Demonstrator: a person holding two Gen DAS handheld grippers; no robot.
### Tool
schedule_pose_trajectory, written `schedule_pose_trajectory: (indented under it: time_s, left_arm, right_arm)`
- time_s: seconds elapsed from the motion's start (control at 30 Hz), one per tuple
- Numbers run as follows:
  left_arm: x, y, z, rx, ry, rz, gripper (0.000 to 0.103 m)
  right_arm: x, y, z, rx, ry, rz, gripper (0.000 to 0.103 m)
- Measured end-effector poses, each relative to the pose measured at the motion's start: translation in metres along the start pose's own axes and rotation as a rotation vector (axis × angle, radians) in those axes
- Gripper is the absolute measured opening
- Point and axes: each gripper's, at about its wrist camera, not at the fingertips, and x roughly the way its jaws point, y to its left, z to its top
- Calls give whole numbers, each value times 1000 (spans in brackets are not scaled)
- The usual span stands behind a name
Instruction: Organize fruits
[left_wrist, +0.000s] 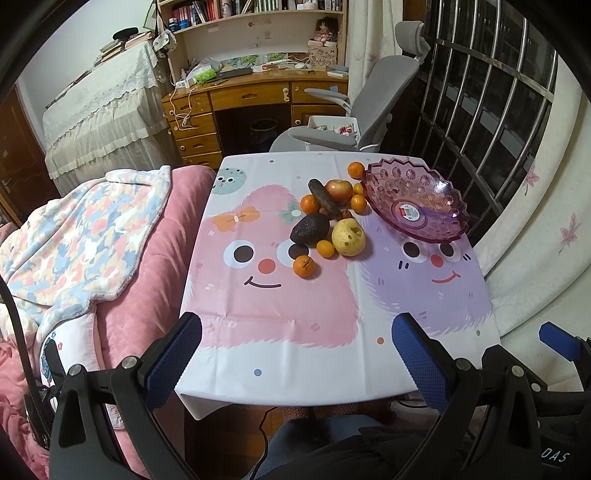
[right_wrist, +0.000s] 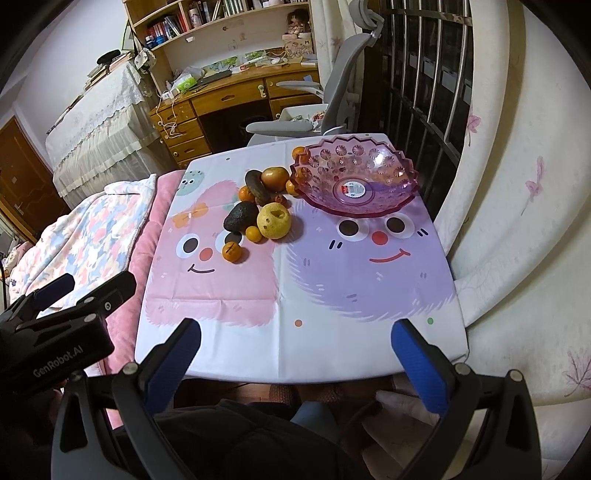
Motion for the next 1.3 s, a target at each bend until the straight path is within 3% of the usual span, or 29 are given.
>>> schedule_pose_trajectory:
  time_s: [0.33, 0.73, 1.0, 1.3]
  left_arm:
    - [2, 2, -4, -5, 26, 5, 102]
    - [18, 33, 3, 1, 42, -6, 102]
    - [32, 50, 14, 21, 16, -54, 102]
    - [59, 50, 23, 77, 67, -121, 102]
  right_arm:
    - [-1, 3, -1, 10, 9, 15, 103]
    - [14, 17, 4, 69, 18, 35, 103]
    - [21, 26, 1, 134, -39, 21, 103]
    - [19, 30, -9, 167, -110, -1, 103]
